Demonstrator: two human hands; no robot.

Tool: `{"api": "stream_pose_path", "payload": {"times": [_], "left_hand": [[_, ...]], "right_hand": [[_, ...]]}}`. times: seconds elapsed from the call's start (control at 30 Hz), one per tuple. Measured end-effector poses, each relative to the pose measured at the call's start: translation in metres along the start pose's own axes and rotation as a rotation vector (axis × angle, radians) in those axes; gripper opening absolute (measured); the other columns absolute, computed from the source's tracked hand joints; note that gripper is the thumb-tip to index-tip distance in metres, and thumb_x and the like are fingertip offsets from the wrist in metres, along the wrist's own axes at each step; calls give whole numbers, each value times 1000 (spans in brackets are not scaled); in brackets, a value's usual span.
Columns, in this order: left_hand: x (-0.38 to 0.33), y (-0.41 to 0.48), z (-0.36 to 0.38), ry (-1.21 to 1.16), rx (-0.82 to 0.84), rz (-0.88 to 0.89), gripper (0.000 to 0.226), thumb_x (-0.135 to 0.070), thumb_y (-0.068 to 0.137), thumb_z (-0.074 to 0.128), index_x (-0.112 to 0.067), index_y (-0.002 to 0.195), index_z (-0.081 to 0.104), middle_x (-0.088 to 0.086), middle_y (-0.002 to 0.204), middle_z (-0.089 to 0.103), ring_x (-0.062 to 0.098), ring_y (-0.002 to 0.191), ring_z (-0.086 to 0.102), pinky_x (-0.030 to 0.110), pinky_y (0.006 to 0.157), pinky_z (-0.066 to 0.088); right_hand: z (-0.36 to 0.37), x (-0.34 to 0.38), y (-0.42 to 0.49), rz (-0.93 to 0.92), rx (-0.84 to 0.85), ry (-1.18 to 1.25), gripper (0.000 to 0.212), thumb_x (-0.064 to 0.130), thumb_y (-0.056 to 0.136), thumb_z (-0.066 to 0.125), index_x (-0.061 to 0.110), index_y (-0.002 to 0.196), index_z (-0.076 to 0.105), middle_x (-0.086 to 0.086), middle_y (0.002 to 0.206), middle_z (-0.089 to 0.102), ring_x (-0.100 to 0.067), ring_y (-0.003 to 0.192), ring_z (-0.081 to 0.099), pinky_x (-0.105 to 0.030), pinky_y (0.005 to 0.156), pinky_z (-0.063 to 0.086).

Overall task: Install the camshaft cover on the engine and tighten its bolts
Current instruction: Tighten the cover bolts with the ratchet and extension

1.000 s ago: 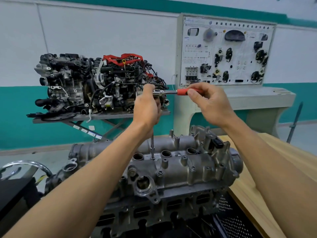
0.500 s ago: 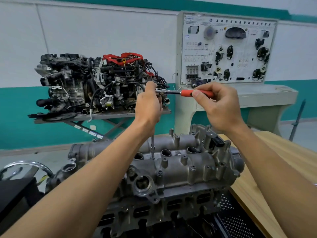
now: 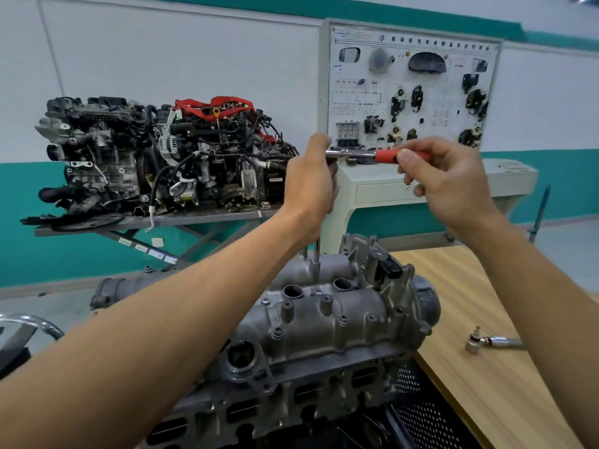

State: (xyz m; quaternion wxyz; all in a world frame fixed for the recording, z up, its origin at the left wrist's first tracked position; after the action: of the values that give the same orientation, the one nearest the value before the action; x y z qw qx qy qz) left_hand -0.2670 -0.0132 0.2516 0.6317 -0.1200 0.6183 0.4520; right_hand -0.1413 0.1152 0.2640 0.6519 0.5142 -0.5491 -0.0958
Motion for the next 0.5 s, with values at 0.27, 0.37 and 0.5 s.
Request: {"api": "stream_pose_path", "payload": {"times": [0.27,0.37,0.5], "left_hand": [[29,9,-1,10,6,-38,46,-34,98,39,-23,55,24,-5,44,21,15,40,15,21,40,14],[30,8,0,3,9,-34,49,-33,98,38,-24,52,24,-5,44,21,14,39,15,20,40,15],[25,7,-1,-33,-17,-28,52,-32,97,40,-25,48,25,-5,45,22,14,37,16,18,39,15]], "right_hand": [[-2,-24,-16,9,-24,-50,13,23,93,68,36,88,68,-10,82,63,-18,69,53,-33,59,44],[-3,-23,-18,10,-25,-44,13,23,93,67,36,89,68,-9,82,64,-18,70,53,-34,60,44],[-4,-16,-16,-10,-27,-34,11,23,93,68,34,90,68,-13,82,64,-20,68,52,-31,56,43]]}}
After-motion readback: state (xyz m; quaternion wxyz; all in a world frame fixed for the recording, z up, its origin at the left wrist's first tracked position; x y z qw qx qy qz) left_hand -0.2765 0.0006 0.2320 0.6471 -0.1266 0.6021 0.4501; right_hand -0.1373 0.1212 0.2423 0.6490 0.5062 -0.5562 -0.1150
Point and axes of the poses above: each hand's wrist, its own y-axis towards the middle knuckle, its own z-axis out of the palm, x = y × z, the point moved 5 cm from there along y, towards the middle knuckle
